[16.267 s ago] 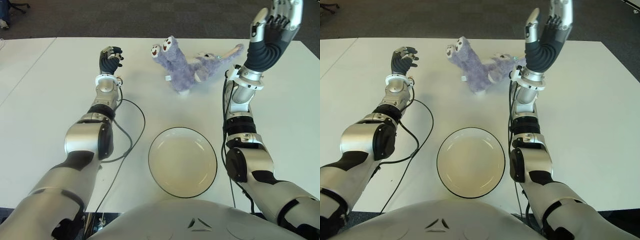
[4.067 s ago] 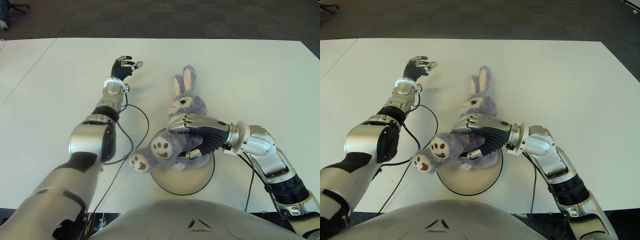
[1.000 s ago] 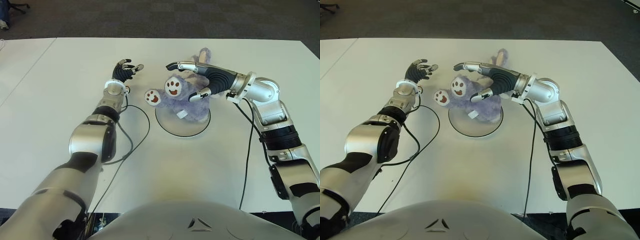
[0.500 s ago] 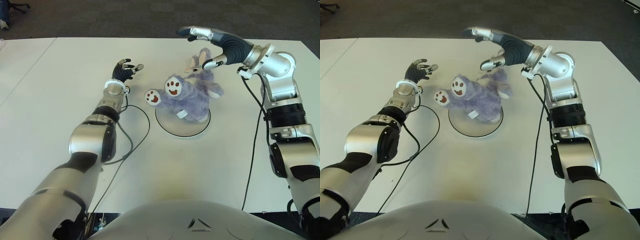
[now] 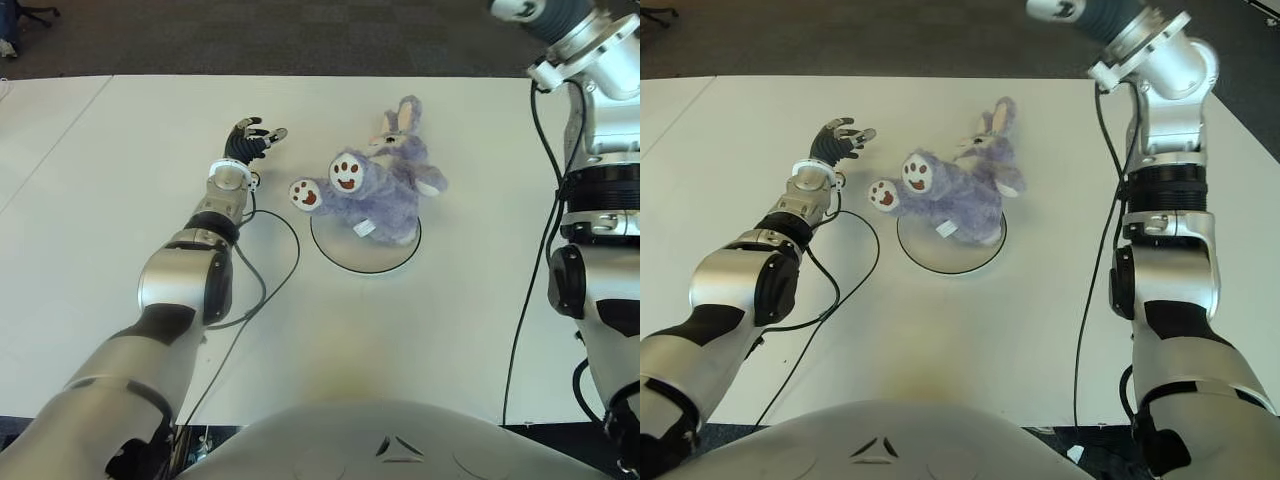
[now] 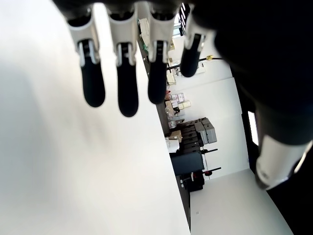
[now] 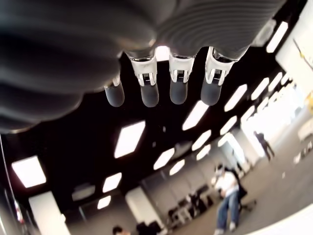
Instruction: Put the doll into the plate.
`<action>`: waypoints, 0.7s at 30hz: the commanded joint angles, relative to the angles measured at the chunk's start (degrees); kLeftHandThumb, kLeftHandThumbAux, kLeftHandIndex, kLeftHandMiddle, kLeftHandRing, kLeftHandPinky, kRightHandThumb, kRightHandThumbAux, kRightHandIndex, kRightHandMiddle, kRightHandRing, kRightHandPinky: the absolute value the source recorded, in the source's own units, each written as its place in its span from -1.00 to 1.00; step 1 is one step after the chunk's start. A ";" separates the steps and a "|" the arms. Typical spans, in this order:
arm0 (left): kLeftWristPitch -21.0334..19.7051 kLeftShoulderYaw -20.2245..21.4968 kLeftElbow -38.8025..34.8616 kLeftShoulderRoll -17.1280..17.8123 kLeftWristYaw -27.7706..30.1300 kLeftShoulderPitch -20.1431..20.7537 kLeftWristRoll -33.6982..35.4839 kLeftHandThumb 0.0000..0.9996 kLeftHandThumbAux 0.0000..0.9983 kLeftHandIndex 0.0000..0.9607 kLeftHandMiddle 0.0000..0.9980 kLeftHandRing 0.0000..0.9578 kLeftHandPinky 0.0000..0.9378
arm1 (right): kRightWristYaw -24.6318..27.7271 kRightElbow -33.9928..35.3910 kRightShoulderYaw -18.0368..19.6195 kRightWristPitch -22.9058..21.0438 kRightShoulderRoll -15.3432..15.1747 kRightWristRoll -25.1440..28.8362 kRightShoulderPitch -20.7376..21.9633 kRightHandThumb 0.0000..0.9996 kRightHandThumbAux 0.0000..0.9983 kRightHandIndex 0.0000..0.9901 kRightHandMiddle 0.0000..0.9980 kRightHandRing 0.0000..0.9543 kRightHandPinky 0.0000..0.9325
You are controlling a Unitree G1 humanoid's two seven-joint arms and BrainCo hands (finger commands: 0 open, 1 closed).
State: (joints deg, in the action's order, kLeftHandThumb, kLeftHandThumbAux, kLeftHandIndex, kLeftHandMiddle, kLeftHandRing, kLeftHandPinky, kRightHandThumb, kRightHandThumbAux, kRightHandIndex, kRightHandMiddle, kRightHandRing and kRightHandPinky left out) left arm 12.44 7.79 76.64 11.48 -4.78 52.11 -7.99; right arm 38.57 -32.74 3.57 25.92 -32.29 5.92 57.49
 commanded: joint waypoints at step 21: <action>0.05 -0.32 0.48 0.15 1.15 -0.97 -0.26 -1.00 0.22 -0.62 -0.44 -0.28 -0.17 | -17.27 -41.29 10.66 4.73 2.77 0.62 2.63 -1.00 -0.02 -0.93 -0.97 -1.00 -1.00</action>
State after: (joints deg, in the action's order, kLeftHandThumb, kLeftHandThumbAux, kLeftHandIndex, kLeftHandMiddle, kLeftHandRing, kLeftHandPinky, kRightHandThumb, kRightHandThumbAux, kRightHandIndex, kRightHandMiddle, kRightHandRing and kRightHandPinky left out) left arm 12.55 7.81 76.65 11.47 -4.47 52.10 -7.98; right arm 23.64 -71.69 12.84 30.09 -32.05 6.00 63.90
